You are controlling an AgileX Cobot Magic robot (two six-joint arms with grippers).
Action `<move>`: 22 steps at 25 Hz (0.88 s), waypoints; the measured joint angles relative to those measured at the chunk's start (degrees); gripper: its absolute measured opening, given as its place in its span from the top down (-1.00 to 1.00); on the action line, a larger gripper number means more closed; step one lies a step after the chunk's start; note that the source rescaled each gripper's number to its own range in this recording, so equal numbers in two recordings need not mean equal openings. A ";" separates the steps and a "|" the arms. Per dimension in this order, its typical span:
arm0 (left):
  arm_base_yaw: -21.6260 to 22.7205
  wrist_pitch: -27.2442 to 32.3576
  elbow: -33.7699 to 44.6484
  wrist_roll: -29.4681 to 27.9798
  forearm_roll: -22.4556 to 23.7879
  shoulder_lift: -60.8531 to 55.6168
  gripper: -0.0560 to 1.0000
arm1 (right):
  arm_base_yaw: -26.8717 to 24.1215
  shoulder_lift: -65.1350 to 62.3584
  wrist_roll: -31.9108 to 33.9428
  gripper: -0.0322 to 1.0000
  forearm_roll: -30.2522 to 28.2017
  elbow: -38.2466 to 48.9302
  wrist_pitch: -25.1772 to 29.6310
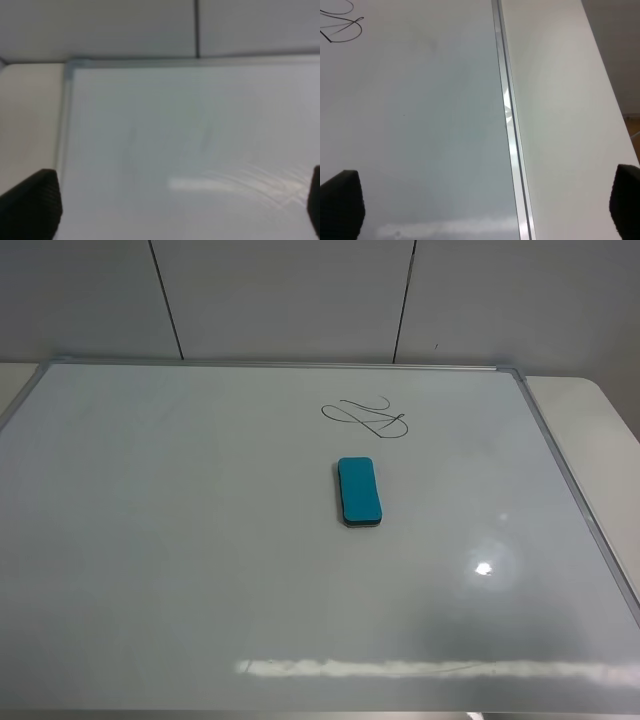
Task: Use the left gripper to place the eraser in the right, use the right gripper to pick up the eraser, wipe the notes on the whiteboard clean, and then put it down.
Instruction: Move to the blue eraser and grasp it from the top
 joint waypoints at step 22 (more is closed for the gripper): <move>8.31 0.47 36.83 -0.63 6.18 -51.19 -1.00 | 0.00 0.00 0.00 -0.94 0.00 0.00 0.00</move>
